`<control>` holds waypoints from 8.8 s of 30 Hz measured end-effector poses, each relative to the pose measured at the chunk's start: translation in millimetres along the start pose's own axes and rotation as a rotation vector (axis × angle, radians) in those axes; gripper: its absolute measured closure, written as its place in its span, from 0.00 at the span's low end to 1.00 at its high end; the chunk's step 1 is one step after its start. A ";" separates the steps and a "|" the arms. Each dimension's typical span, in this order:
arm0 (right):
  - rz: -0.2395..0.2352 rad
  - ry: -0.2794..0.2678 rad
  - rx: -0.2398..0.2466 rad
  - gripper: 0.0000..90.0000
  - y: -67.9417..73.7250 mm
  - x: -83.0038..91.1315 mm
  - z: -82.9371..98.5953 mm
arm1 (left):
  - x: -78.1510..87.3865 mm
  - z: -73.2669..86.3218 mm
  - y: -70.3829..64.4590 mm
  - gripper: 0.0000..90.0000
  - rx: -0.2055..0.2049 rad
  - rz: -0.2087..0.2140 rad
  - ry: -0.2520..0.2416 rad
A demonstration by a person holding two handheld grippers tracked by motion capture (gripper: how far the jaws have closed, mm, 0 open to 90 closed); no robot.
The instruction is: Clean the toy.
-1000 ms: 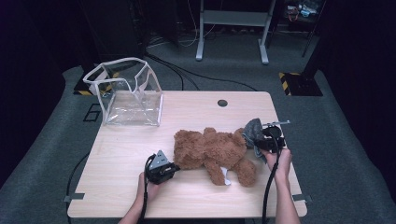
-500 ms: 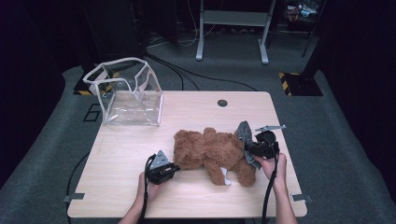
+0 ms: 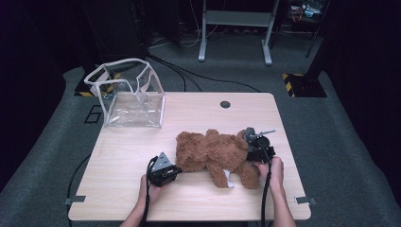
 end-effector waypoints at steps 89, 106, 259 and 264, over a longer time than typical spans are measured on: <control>-0.154 -0.065 0.093 0.76 47.8 95.8 49.3 | -0.2 0.6 -0.3 0.91 -0.002 0.004 0.015; 0.052 -0.200 0.093 0.79 42.9 61.7 17.4 | -0.2 0.7 -0.7 0.90 -0.009 0.008 0.018; -0.098 -0.218 0.098 0.83 87.0 54.0 57.7 | -2.7 1.7 -1.2 0.91 -0.002 0.016 0.043; -0.134 -0.304 0.105 0.83 96.3 82.7 35.5 | -2.7 1.7 -1.4 0.91 -0.003 0.015 0.044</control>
Point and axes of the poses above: each handheld gripper's, and its own axes: x roughly backward along the jaws, z roughly out of its underside, y roughly to its left, the point moved 8 cm from there along -x, roughly forward along the jaws, and after that the axes turned 4 degrees about -x, right-handed, at the moved point
